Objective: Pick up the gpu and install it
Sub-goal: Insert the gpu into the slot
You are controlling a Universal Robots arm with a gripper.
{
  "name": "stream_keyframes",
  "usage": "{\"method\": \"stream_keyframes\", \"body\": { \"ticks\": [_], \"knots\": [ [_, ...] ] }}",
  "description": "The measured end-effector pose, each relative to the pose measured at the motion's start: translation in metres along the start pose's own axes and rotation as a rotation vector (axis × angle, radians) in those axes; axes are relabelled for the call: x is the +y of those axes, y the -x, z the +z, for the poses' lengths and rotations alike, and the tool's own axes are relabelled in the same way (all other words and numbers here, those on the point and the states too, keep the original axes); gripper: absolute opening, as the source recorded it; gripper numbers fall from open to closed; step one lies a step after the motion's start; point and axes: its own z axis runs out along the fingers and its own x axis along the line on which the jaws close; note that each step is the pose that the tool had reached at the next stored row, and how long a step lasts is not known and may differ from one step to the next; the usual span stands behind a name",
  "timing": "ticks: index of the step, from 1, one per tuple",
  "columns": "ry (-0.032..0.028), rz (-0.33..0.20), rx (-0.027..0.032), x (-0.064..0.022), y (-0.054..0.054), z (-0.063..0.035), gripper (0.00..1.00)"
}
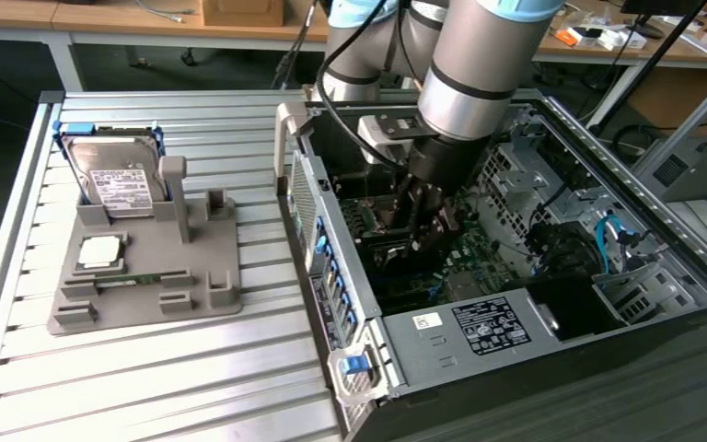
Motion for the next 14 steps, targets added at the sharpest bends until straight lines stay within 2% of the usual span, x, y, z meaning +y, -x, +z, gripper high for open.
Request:
{"method": "stream_keyframes", "body": {
  "ticks": [7, 8, 9, 11, 12, 14],
  "knots": [
    [-0.0003, 0.0, 0.0001, 0.0007, 0.0, -0.0137, 0.51],
    [-0.0005, 0.0, 0.0, 0.0009, 0.0, -0.0149, 0.44],
    [-0.0005, 0.0, -0.0001, 0.001, 0.0, -0.0158, 0.44],
    [-0.0006, 0.0, 0.0, 0.0012, 0.0, -0.018, 0.32],
    [-0.0006, 0.0, 0.0, 0.0012, 0.0, -0.0189, 0.32],
    [-0.0006, 0.0, 0.0, 0.0013, 0.0, -0.0206, 0.2]
  ]
}}
